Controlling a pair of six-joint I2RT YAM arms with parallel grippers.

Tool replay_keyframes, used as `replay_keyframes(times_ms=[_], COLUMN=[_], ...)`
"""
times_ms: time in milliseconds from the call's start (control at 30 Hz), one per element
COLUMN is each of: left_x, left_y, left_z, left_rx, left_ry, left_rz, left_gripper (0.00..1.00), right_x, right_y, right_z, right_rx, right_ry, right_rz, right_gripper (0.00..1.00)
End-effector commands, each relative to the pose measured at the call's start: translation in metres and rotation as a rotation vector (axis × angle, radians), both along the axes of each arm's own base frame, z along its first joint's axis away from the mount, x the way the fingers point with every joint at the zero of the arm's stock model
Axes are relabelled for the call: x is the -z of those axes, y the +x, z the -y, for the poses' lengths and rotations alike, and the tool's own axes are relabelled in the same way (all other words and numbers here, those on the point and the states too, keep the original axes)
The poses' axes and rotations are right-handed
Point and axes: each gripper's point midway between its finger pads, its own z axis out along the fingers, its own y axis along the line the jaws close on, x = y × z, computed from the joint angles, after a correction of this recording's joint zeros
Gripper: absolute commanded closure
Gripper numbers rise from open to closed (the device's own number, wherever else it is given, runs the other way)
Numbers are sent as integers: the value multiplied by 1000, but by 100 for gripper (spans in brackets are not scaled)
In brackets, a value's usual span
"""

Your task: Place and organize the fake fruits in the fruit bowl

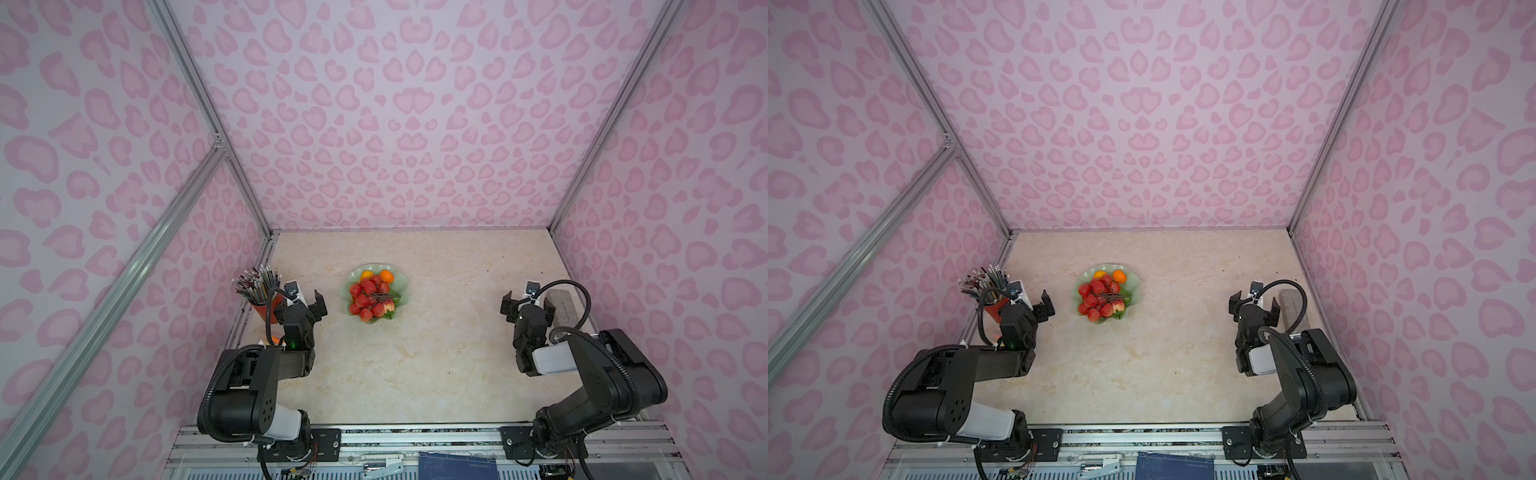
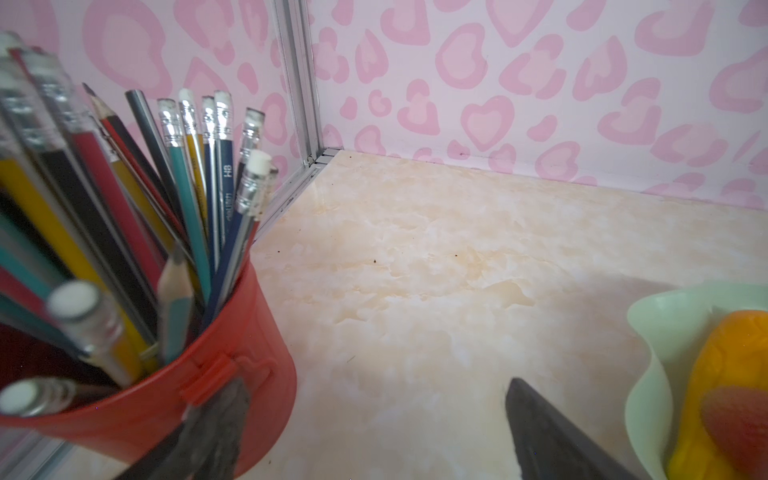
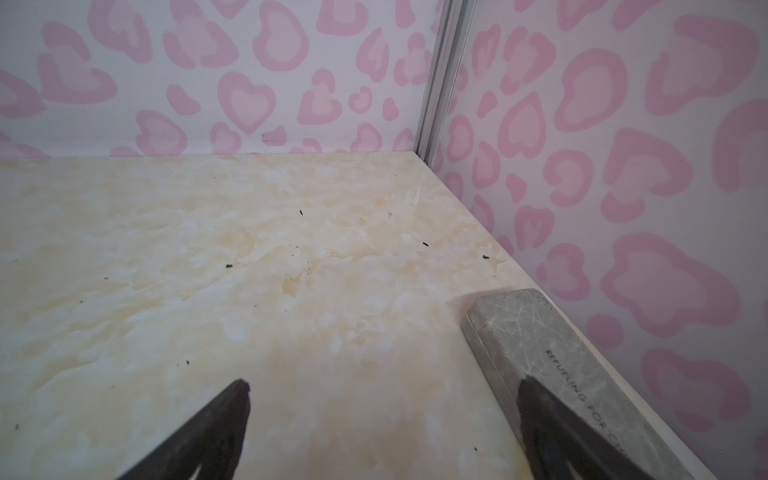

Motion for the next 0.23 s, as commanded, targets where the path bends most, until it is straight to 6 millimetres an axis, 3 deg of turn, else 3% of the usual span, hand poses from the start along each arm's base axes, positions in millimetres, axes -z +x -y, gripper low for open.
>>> replay_keyframes(times_ms=[0, 200], left_x=[-8, -9], left_y=[6, 5], left_z=[0, 0], left_rx=[5, 6], left_ry=[-12, -11], left_rz=[29, 35], left_gripper=[3, 2], right_x=[-11, -11], right_y=[4, 3], right_z=[0, 3], right_rx=[8, 22], right_ry=[3, 4], right_rz=[18, 24], right_gripper=[0, 0])
